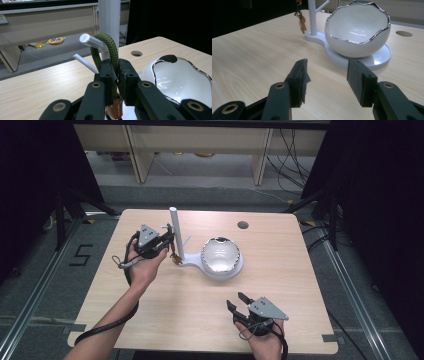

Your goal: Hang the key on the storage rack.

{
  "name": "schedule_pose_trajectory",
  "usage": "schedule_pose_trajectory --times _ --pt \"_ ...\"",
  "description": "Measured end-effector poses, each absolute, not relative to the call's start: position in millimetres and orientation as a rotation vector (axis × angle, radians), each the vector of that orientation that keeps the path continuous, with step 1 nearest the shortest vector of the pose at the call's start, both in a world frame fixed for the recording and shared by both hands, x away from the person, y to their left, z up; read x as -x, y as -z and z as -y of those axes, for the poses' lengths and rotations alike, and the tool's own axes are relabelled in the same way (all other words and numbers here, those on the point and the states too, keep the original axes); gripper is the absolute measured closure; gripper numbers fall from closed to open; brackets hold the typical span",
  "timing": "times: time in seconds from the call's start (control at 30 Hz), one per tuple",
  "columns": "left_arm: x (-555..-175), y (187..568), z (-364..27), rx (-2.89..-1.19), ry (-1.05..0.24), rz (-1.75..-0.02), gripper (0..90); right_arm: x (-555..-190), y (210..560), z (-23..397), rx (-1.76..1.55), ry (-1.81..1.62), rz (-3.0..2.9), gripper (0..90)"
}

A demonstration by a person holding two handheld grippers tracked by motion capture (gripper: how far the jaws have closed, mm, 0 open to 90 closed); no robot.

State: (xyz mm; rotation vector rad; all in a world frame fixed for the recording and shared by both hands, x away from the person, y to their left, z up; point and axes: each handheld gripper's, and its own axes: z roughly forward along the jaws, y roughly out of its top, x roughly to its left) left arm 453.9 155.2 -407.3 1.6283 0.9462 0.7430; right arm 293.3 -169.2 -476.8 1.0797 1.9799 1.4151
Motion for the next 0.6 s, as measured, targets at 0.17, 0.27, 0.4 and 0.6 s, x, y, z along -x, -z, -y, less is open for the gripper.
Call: schedule_pose_trajectory --times 0.17,0.27,0.4,0.6 --pt "-453.2 408.4 -154.8 -1.625 -0.736 -0.939 78.2 -292.9 475.6 171.2 -1.072 -1.394 -1.979 51.5" --pt "-447.4 407.3 -156.8 -1.622 -0.735 -0.923 76.2 -291.6 475.6 170.8 -1.094 -1.399 -1.978 51.5" --pt "-437.5 406.4 -160.3 -1.616 -0.731 -0.907 72.8 -292.7 475.7 172.8 -1.081 -1.389 -1.992 51.2" --pt "-415.7 412.0 -170.6 -1.600 -0.719 -0.894 69.8 -291.4 475.6 172.8 -1.107 -1.385 -1.989 51.0"
